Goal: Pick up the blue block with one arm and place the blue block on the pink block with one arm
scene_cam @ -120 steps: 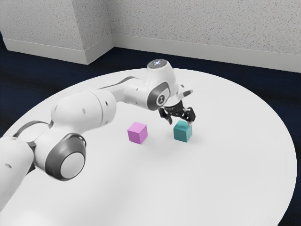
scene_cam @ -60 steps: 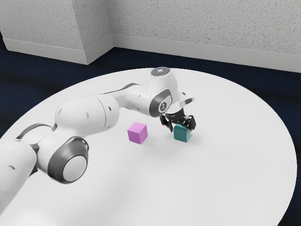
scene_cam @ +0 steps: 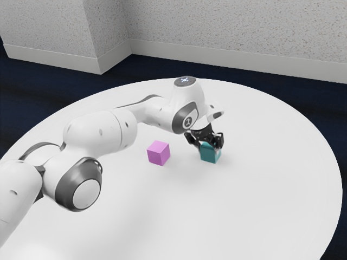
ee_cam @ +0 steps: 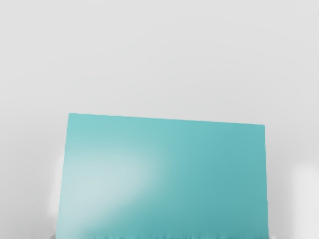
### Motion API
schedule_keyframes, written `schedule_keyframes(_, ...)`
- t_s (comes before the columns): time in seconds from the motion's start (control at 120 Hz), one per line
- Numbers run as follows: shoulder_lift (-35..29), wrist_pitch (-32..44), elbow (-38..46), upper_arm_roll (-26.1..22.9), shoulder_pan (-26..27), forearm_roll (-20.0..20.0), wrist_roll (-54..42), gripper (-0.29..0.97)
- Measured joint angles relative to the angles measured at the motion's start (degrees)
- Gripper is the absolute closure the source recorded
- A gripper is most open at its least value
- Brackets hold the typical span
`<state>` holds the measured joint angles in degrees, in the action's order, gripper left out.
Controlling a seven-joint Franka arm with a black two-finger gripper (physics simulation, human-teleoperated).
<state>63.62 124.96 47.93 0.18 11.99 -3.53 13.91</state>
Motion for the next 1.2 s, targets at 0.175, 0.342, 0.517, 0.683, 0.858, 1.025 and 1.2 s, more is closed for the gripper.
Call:
schedule_keyframes(0.175, -0.12, -0.02, 0.01, 0.08, 0.13, 0.17, 0.18, 0.29)
schedule_keyframes(0.342, -2.70, -0.07, 1.00, 0.03, 0.41, 1.12, 0.50, 0.37)
schedule_keyframes(0.517, -13.46, -0.51, 10.47, 0.10, 0.14, 2.46, 1.02, 0.44)
schedule_keyframes(0.683, -23.85, -2.77, 19.29, 1.35, -0.27, 3.63, 1.56, 0.49)
schedule_keyframes(0.858, -29.71, -4.95, 26.75, 2.53, -2.76, 4.90, 1.98, 0.52)
schedule_keyframes(1.025, -30.37, -6.09, 28.47, 2.63, -5.72, 5.90, 0.99, 0.56)
schedule_keyframes(1.2, -30.26, -6.30, 28.62, 2.67, -7.91, 8.44, -1.58, 0.59)
